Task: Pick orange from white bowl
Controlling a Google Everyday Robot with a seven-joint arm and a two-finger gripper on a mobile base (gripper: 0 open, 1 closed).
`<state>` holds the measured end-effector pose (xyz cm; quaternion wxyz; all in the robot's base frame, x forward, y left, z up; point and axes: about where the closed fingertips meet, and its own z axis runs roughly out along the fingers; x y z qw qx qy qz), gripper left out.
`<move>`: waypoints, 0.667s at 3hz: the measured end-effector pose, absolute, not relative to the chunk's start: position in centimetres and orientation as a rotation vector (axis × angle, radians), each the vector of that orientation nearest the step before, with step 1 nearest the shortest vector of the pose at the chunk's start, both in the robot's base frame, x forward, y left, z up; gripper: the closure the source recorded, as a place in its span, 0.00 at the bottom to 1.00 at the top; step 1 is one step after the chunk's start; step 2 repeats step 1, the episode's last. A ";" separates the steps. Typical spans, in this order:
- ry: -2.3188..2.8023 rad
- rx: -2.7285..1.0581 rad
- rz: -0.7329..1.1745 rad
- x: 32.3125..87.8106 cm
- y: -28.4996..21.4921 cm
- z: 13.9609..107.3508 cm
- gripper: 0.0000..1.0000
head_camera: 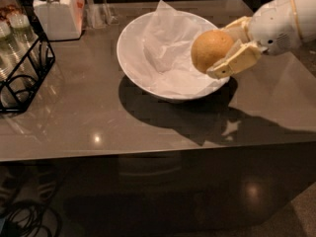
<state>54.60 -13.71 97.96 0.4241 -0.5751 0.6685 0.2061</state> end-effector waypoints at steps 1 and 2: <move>1.684 -1.392 0.442 52.4 -15.3 99.5 1.00; 1.684 -1.392 0.442 52.4 -15.3 99.5 1.00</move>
Offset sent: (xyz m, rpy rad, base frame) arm 0.0000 0.0000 0.0000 0.0000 0.0000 0.0000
